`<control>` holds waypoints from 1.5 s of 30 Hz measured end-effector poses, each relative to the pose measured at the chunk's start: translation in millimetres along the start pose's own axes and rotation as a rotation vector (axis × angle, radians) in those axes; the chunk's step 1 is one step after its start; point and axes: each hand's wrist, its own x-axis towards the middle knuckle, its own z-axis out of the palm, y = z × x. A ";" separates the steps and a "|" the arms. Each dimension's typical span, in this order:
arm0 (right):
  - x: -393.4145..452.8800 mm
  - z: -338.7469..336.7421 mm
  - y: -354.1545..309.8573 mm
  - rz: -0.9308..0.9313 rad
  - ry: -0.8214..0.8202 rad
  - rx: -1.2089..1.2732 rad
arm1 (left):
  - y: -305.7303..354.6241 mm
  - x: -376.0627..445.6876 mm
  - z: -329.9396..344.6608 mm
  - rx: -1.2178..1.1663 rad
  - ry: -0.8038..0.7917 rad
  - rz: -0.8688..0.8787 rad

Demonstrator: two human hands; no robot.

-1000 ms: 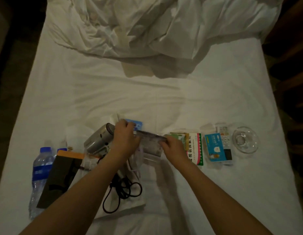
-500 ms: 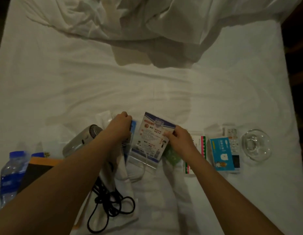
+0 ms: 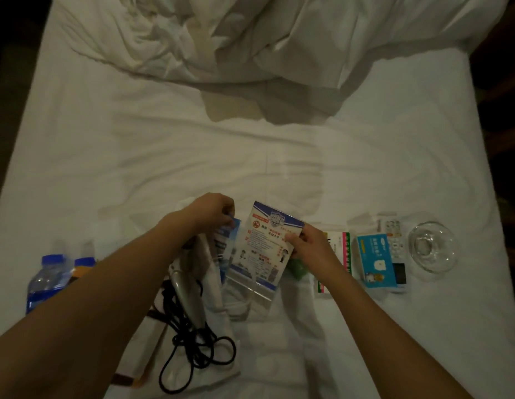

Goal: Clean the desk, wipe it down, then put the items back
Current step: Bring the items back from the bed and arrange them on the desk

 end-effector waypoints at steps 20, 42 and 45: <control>-247.4 -117.4 -42.0 -0.315 0.365 0.249 | 150.9 -246.0 -98.6 -0.167 0.425 0.313; -602.5 -86.8 154.1 -0.067 1.182 0.647 | 373.8 -433.5 86.7 0.146 -0.020 1.054; -654.8 -65.0 191.6 -0.032 1.304 0.728 | 405.5 -471.8 135.7 0.194 -0.130 1.161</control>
